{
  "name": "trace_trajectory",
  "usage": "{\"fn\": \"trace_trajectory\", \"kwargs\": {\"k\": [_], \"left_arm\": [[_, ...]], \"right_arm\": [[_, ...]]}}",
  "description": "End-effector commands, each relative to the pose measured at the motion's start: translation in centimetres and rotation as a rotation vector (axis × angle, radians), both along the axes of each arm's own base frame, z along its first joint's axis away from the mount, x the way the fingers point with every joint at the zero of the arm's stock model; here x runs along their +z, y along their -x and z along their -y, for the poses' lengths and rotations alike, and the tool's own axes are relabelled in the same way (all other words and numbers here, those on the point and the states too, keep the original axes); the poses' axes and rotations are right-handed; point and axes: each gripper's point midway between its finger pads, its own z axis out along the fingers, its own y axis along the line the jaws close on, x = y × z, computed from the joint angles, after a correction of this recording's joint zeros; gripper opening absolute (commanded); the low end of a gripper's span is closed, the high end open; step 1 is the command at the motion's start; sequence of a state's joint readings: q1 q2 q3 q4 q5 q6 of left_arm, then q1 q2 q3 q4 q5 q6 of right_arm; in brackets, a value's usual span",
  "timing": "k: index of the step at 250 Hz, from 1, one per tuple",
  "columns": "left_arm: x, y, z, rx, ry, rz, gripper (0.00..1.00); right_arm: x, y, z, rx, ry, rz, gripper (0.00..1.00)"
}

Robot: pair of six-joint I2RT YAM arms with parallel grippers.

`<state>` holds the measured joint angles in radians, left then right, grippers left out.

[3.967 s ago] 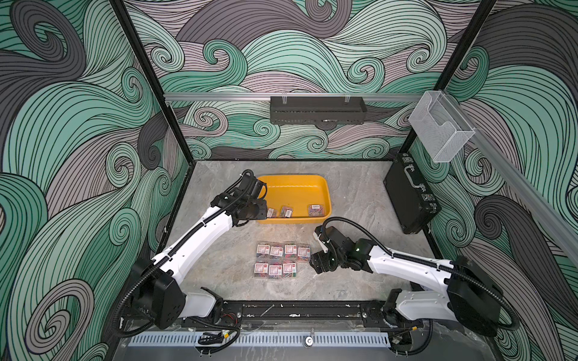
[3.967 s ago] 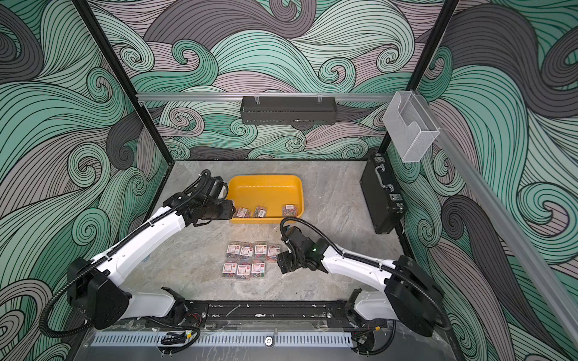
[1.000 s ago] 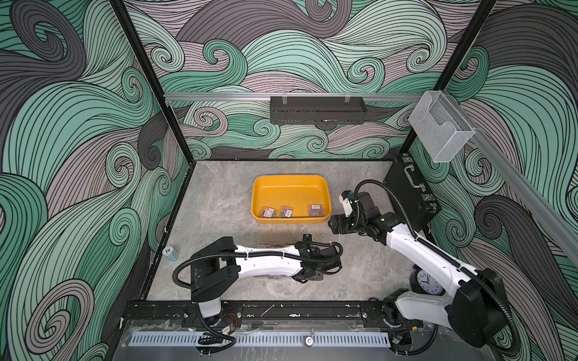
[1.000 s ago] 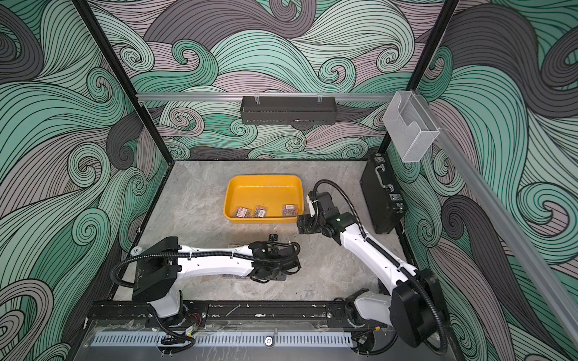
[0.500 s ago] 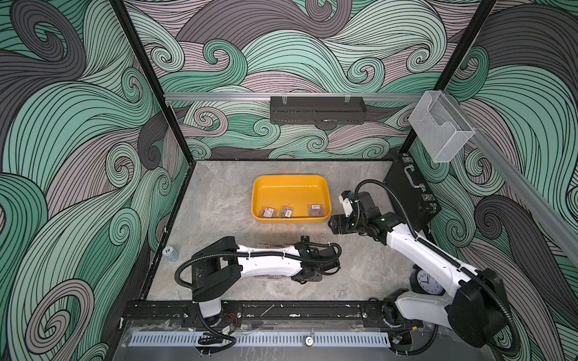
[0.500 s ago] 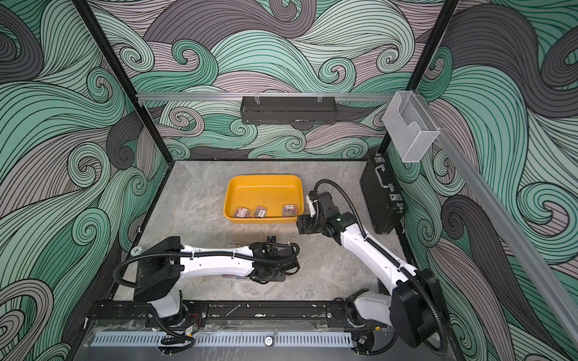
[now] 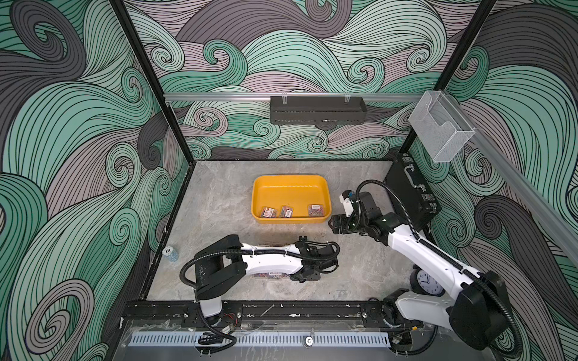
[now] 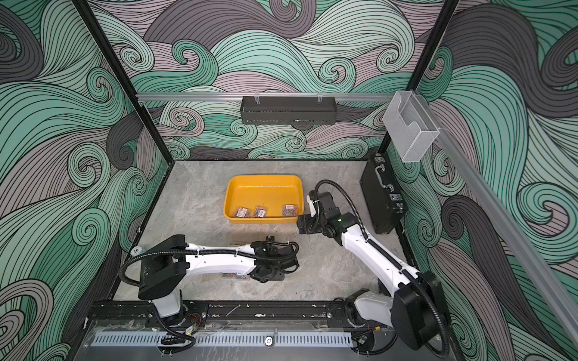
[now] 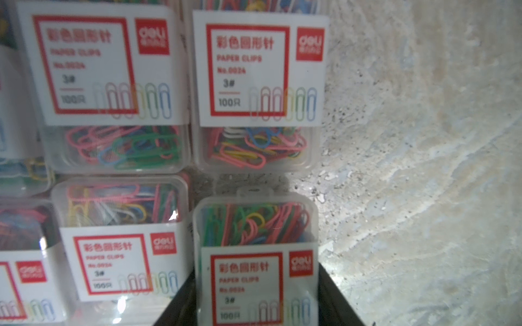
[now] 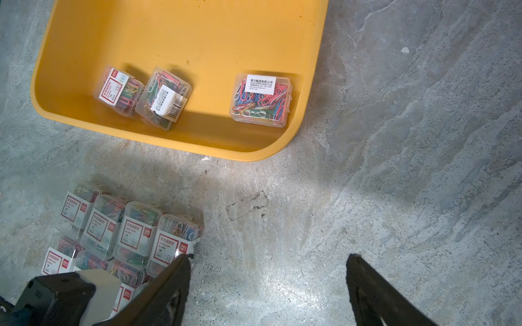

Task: Take the paper clips out of the storage box
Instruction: Place the boxed paper clips at the center of the board.

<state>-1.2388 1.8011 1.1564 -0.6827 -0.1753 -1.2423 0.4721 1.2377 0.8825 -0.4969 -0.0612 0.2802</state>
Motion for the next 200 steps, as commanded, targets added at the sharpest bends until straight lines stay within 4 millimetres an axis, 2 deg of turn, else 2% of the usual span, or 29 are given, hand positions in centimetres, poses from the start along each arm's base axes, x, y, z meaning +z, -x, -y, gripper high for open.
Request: {"fn": "trace_trajectory", "kwargs": {"k": [1,78,200], "left_arm": [[-0.1,-0.3,-0.5,0.013,-0.029,-0.002,0.55],[0.1,-0.4,-0.6,0.006,-0.044,0.001,0.62],[2.0,-0.9,-0.7,-0.026,-0.104,0.051,0.62]], "right_arm": [[0.6,0.2,0.1,0.001,-0.007,0.002,0.86],[0.5,0.3,0.1,0.003,-0.006,0.001,0.86],[0.7,0.2,0.2,0.004,-0.002,0.006,0.86]]}}
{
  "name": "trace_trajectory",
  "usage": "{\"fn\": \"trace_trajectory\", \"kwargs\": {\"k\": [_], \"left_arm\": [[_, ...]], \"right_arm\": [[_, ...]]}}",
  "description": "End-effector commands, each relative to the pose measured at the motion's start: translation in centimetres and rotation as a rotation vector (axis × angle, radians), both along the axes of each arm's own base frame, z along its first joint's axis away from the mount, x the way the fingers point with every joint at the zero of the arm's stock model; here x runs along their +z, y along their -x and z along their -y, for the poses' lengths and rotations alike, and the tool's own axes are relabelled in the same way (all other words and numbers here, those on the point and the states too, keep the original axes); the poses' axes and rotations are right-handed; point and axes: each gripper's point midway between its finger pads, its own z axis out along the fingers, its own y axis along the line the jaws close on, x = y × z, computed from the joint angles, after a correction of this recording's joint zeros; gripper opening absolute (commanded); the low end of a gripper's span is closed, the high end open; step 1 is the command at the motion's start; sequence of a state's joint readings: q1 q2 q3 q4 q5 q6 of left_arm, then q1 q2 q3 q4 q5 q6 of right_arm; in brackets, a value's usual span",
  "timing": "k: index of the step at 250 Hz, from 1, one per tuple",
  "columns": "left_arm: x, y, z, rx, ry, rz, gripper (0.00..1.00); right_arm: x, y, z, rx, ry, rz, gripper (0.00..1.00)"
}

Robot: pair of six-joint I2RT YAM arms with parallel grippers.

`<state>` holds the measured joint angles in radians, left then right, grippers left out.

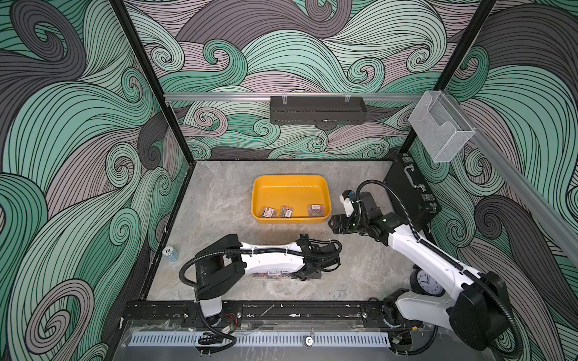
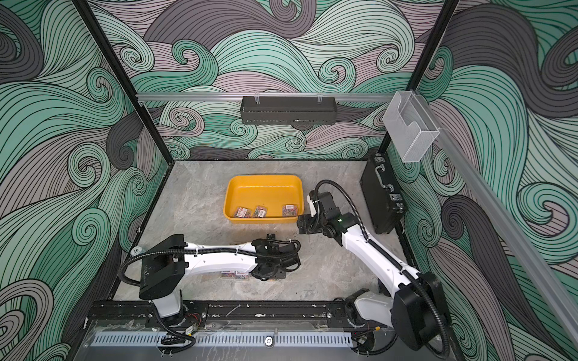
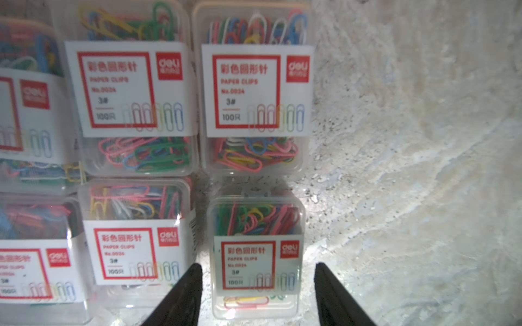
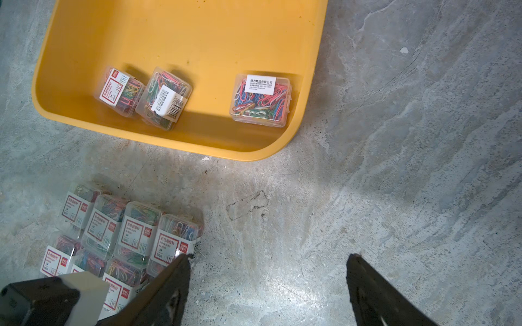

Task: Take the paper clips out of the storage box
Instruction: Place the boxed paper clips at the center of the board.

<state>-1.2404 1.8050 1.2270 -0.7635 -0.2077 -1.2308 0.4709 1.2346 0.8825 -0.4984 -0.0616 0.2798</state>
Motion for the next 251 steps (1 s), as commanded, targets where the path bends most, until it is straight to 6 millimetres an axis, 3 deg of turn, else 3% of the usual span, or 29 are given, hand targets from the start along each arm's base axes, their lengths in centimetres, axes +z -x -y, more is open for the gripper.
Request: {"fn": "trace_trajectory", "kwargs": {"k": [1,112,251], "left_arm": [[0.4,-0.3,-0.8,-0.018,-0.079,0.024,0.62],[-0.6,0.1,-0.7,-0.057,-0.136,-0.004,0.61],[-0.1,-0.3,-1.3,-0.067,-0.168,0.023,0.60]], "right_arm": [[0.6,0.2,0.2,0.004,-0.001,0.005,0.86],[0.8,0.2,0.2,0.002,0.002,0.009,0.87],[0.7,0.2,0.2,0.003,0.000,0.006,0.87]]}}
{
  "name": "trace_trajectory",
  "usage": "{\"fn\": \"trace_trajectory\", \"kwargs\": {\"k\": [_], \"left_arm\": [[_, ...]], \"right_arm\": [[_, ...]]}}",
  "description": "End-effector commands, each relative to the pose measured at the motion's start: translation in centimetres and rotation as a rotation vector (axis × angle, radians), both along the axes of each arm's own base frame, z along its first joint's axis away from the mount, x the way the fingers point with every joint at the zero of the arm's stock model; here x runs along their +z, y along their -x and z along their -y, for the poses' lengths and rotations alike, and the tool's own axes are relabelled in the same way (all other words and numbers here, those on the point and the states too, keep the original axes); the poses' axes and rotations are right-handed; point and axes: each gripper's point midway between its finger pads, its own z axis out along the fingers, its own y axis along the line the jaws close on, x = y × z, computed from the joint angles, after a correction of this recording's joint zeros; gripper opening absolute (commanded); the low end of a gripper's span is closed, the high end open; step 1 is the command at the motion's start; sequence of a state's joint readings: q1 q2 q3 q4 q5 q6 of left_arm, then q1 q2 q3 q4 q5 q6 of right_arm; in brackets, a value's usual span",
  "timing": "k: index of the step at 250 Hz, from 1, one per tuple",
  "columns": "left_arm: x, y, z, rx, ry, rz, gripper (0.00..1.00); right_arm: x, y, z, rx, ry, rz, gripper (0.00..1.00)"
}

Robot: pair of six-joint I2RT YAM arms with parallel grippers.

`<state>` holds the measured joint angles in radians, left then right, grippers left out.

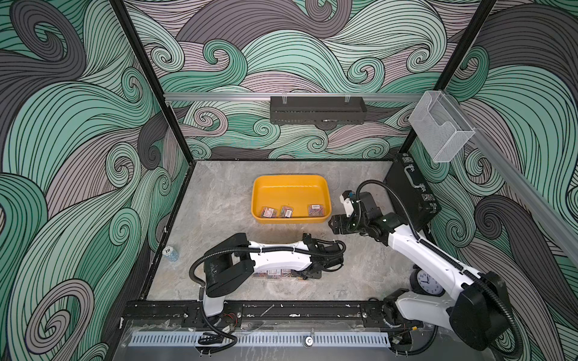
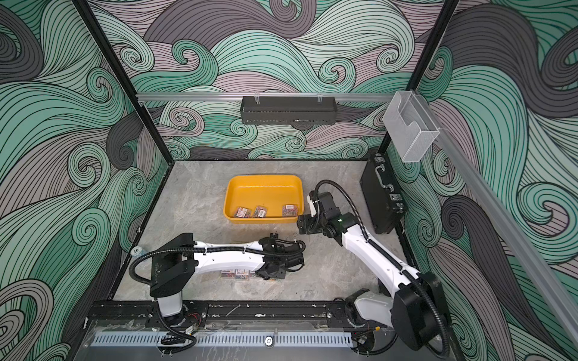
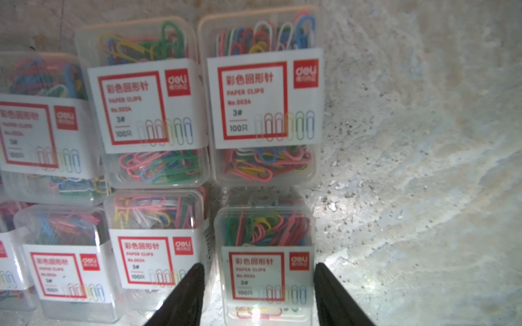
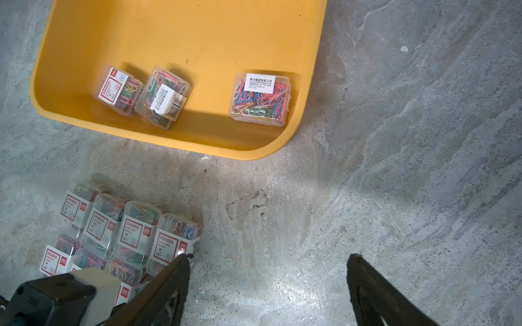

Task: Take the paper clips out of the storage box
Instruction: Place the boxed paper clips at the center of the board, then adjust the storage box at the center of the board.

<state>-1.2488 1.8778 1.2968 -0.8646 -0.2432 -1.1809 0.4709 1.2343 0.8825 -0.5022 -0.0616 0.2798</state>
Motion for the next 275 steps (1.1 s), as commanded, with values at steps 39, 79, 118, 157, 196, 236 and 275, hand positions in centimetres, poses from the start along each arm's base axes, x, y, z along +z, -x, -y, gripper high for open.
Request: {"fn": "trace_trajectory", "kwargs": {"k": [39,79,118,157,196,236,275], "left_arm": [[2.7,-1.5,-0.1,-0.053,-0.005,0.081,0.61],[6.4,-5.8,-1.2,-0.069,0.067,0.156,0.62],[10.5,-10.5,-4.0,-0.047,0.137,0.231,0.62],[13.7,-14.5,-7.9,-0.018,0.148,0.304,0.62],[14.7,-17.7,-12.3,0.053,0.159,0.323,0.63],[13.2,-21.4,-17.4,0.143,0.188,0.282,0.63],[11.8,-25.7,-20.4,0.171,0.225,0.210,0.62]], "right_arm": [[1.2,-0.2,0.2,0.008,0.006,0.024,0.87],[2.0,-0.9,-0.1,0.015,0.013,0.037,0.87],[2.4,-2.3,-0.4,0.009,0.027,0.050,0.86],[2.3,-4.1,-1.6,0.019,0.021,0.029,0.82],[1.5,-5.0,-4.1,0.065,-0.055,-0.020,0.68],[0.1,-4.8,-6.4,0.111,-0.091,-0.062,0.66],[-1.7,-3.6,-8.1,0.143,-0.087,-0.110,0.66]]}}
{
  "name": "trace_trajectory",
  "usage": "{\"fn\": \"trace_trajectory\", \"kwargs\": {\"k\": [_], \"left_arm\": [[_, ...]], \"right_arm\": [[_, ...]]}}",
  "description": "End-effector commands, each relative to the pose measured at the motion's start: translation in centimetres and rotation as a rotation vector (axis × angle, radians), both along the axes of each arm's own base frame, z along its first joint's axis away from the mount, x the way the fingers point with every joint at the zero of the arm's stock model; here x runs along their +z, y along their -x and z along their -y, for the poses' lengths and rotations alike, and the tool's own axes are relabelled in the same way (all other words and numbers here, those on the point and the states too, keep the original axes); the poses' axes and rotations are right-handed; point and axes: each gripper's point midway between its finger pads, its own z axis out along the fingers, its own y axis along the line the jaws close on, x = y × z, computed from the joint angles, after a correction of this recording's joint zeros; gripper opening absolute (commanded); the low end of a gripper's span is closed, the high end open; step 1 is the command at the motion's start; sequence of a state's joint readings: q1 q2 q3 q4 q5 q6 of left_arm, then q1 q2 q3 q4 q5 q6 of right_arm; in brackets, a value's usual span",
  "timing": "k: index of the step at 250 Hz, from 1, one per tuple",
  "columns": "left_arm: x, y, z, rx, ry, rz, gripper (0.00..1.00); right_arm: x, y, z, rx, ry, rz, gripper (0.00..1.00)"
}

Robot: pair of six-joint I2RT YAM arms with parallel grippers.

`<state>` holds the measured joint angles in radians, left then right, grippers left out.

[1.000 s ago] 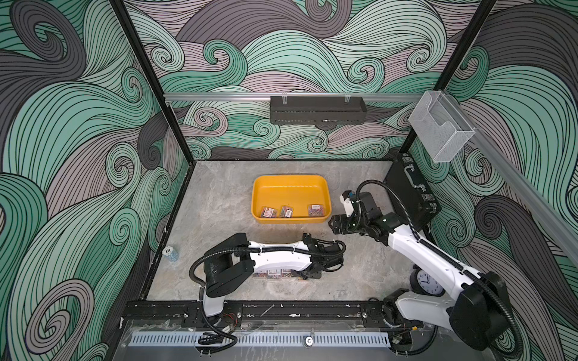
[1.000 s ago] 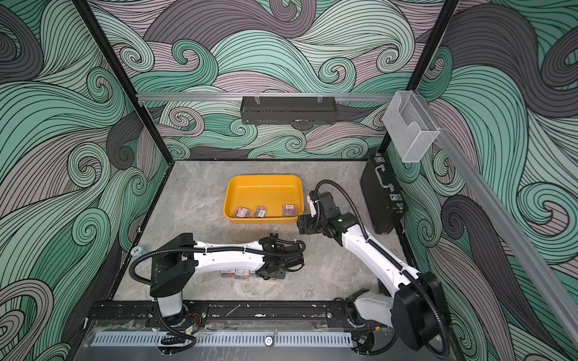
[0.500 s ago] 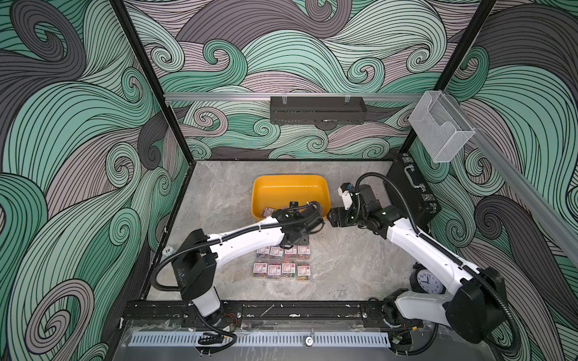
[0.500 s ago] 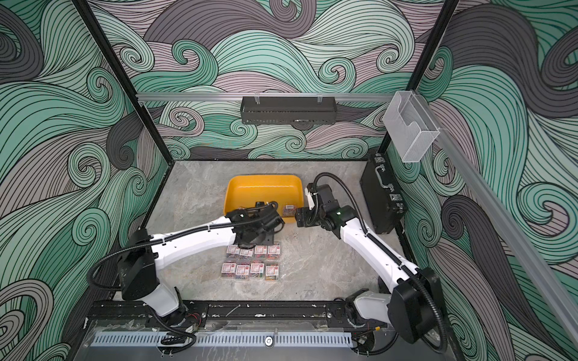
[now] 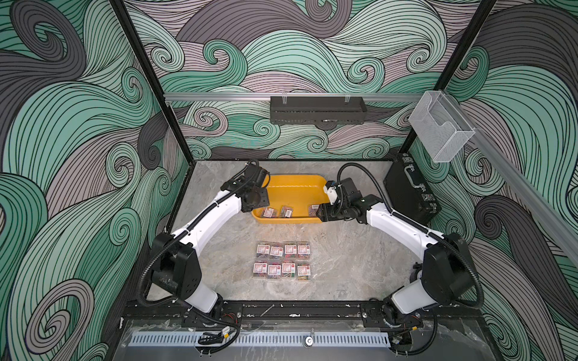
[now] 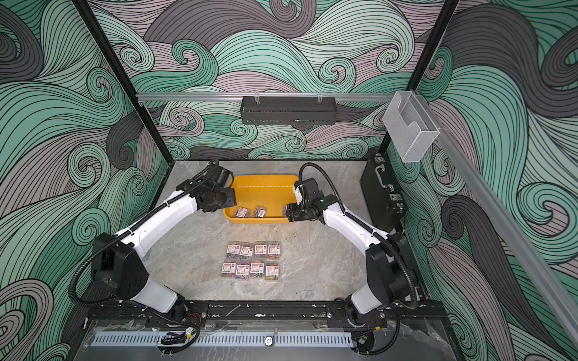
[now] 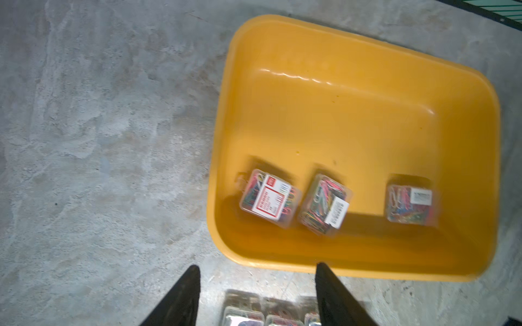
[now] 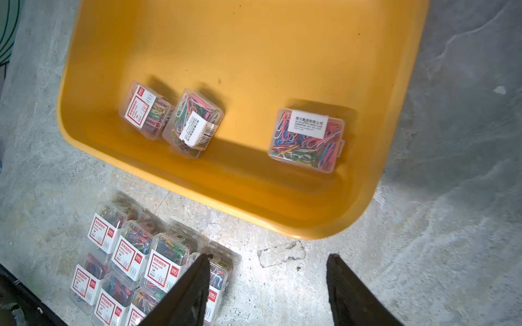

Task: Take the paper clips out of the storage box
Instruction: Adjust the storage box at the center of the board.

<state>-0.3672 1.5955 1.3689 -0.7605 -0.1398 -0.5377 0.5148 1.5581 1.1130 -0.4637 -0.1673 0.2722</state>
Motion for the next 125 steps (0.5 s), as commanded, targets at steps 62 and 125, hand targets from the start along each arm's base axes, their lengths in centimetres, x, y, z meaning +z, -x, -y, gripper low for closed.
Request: {"fn": "trace_trajectory", "kwargs": {"k": [62,125], "left_arm": [[-1.8,-10.3,-1.8,-0.143,0.050,-0.047,0.62],[-2.7,-16.5,-0.3,-0.266,0.151,-0.001,0.64]], "right_arm": [[-1.9,2.9,-3.7,0.067,-0.068,-0.084,0.68],[-2.7,3.4,-4.8,0.086,-0.102,-0.122,0.72]]}}
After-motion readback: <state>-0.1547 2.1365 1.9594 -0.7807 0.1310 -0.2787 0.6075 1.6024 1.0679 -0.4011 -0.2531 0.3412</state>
